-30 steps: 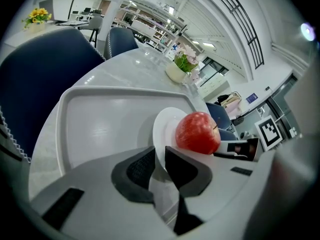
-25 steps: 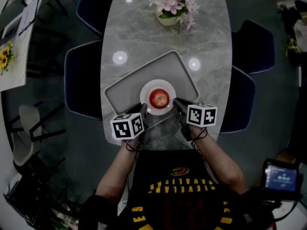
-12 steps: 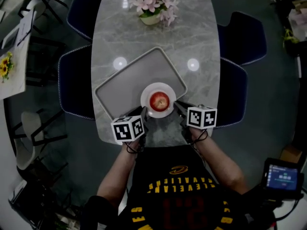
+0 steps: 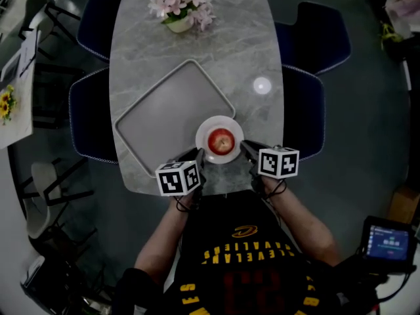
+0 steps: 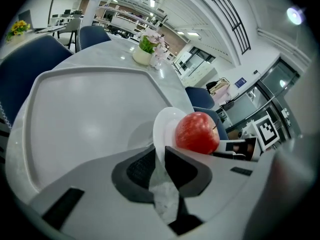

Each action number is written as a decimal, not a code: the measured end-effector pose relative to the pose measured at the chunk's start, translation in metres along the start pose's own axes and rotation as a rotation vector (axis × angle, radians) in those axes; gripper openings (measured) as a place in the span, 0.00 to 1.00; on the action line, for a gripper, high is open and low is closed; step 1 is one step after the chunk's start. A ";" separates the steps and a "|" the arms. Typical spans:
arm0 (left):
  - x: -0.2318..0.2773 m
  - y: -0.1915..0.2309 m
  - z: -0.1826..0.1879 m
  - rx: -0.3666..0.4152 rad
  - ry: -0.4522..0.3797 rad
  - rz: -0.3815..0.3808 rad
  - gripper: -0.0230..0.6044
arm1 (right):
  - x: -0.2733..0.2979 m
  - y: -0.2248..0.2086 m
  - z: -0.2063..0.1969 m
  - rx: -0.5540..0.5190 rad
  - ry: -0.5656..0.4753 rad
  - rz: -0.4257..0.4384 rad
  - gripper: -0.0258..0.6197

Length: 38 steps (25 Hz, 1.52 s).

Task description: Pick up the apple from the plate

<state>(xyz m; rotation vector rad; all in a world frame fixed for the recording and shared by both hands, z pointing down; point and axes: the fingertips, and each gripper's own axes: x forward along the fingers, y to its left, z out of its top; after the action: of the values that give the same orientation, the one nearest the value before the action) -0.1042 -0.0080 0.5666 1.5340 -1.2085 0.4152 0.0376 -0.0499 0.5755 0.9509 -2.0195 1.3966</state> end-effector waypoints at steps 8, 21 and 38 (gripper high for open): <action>0.017 -0.041 -0.029 0.043 0.032 -0.023 0.13 | -0.038 -0.037 -0.019 0.037 -0.032 -0.029 0.10; 0.037 -0.084 -0.062 0.086 0.062 -0.051 0.14 | -0.079 -0.077 -0.042 0.073 -0.069 -0.054 0.10; 0.053 -0.101 -0.083 0.107 0.089 -0.059 0.13 | -0.092 -0.100 -0.057 0.093 -0.065 -0.067 0.10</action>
<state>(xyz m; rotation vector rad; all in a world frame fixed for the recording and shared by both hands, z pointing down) 0.0308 0.0291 0.5838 1.6208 -1.0840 0.5109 0.1740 0.0045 0.5865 1.1075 -1.9650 1.4508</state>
